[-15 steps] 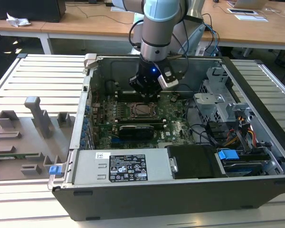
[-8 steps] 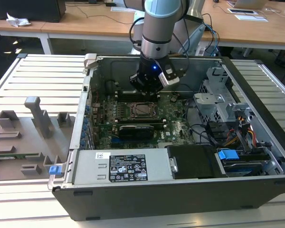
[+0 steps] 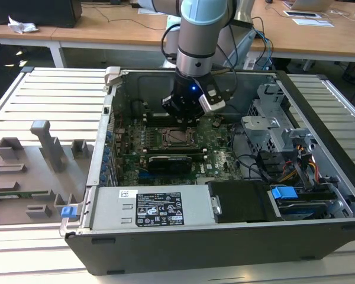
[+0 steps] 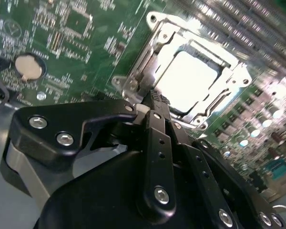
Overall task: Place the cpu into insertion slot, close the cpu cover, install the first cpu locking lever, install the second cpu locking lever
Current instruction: 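Install the first cpu locking lever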
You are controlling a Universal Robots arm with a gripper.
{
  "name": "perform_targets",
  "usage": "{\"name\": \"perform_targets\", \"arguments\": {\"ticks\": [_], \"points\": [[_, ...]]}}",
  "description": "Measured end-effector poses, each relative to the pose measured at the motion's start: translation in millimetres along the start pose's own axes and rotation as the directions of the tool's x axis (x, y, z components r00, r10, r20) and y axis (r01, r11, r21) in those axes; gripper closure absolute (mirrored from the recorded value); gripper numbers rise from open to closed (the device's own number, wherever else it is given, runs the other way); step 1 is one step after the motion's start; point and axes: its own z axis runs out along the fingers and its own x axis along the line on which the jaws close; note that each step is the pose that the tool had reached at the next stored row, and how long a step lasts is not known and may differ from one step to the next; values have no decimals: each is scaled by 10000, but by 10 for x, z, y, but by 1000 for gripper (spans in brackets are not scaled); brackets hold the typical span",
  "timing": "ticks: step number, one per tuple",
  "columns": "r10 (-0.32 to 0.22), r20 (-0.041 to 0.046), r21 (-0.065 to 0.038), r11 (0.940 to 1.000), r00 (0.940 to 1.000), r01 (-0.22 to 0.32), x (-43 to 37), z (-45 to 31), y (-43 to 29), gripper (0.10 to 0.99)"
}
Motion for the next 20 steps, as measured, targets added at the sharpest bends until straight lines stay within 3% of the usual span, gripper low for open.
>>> {"name": "perform_targets", "arguments": {"ticks": [6,20], "points": [[0,0,0,10000,10000,0,1,-3,-100,980],[2,0,0,10000,10000,-2,4,-27,-198,980]]}}
